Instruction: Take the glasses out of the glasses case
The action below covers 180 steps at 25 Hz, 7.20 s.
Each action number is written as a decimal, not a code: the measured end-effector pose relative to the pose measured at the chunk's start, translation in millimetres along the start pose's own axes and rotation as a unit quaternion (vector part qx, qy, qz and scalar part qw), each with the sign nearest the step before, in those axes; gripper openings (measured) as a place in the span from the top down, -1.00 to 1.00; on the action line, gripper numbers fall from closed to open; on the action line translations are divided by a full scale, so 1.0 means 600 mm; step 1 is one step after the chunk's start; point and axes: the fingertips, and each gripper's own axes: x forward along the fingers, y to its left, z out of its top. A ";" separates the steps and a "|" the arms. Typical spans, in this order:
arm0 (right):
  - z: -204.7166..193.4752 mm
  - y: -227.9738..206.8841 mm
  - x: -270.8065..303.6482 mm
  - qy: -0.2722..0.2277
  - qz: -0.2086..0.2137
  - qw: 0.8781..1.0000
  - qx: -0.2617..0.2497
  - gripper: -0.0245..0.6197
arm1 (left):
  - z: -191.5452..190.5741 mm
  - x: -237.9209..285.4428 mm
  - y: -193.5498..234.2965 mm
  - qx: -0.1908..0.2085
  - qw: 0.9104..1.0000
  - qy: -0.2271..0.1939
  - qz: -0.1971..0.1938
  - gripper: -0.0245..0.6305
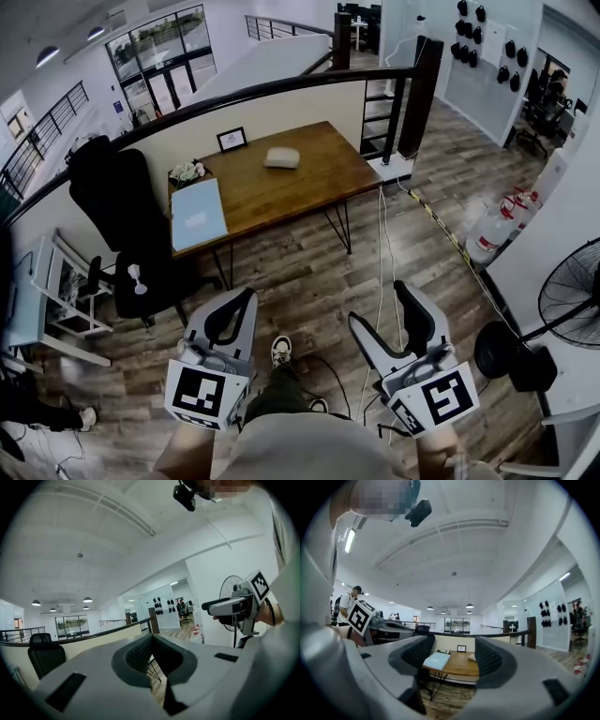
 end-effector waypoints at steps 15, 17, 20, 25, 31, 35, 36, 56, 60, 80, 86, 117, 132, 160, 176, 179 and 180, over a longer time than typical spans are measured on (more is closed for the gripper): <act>-0.018 -0.072 0.182 0.014 0.002 1.000 -0.006 -0.03 | -0.026 0.163 0.118 -0.004 1.000 -0.001 -0.017 0.92; -0.022 -0.084 0.222 0.018 0.000 1.000 -0.004 -0.03 | -0.032 0.192 0.147 -0.007 1.000 0.002 -0.020 0.92; -0.029 -0.102 0.292 0.028 -0.002 1.000 -0.002 -0.03 | -0.040 0.237 0.199 -0.006 1.000 0.007 -0.021 0.92; -0.027 -0.121 0.403 0.042 -0.002 0.999 -0.002 -0.03 | -0.048 0.307 0.283 -0.007 0.999 0.018 -0.025 0.92; -0.023 -0.137 0.530 0.052 -0.001 0.999 0.000 -0.02 | -0.046 0.375 0.387 -0.016 0.999 0.019 -0.029 0.92; -0.038 -0.145 0.618 0.064 0.002 0.998 0.003 -0.01 | -0.064 0.419 0.459 -0.018 0.999 0.021 -0.026 0.92; -0.045 -0.145 0.636 0.069 0.005 0.998 0.004 -0.01 | -0.071 0.428 0.473 -0.021 0.999 0.024 -0.026 0.92; -0.102 -0.245 0.844 0.088 0.028 0.996 -0.006 0.00 | -0.129 0.606 0.590 -0.022 0.998 0.056 -0.011 0.92; -0.103 -0.303 0.911 0.079 0.046 0.996 0.001 0.00 | -0.128 0.679 0.613 -0.025 0.998 0.061 0.008 0.92; -0.195 -0.593 1.266 0.123 0.194 0.973 0.009 0.03 | -0.178 1.018 0.736 -0.070 0.977 0.132 0.150 0.92; -0.228 -0.600 1.319 0.128 0.251 0.959 0.023 0.06 | -0.195 1.046 0.754 -0.071 0.967 0.147 0.194 0.92; -0.632 -0.531 1.444 0.376 0.300 0.877 0.005 0.18 | -0.491 1.157 0.774 -0.142 0.942 0.288 0.099 0.92; -0.821 -0.452 1.453 0.466 0.345 0.812 -0.067 0.20 | -0.744 1.220 0.733 -0.222 0.898 0.379 0.034 0.92; -0.814 -0.428 1.438 0.508 0.311 0.790 -0.148 0.80 | -0.740 1.161 0.689 -0.226 0.889 0.398 0.005 0.92; -0.386 -0.452 1.473 0.276 0.257 0.919 -0.116 0.80 | -0.392 1.143 0.843 -0.131 0.959 0.239 0.076 0.92; -0.296 -0.453 1.470 0.217 0.249 0.937 -0.118 0.80 | -0.324 1.131 0.859 -0.085 0.970 0.208 0.092 0.92; -0.267 -0.455 1.470 0.197 0.245 0.941 -0.121 0.80 | -0.299 1.126 0.866 -0.079 0.973 0.191 0.101 0.92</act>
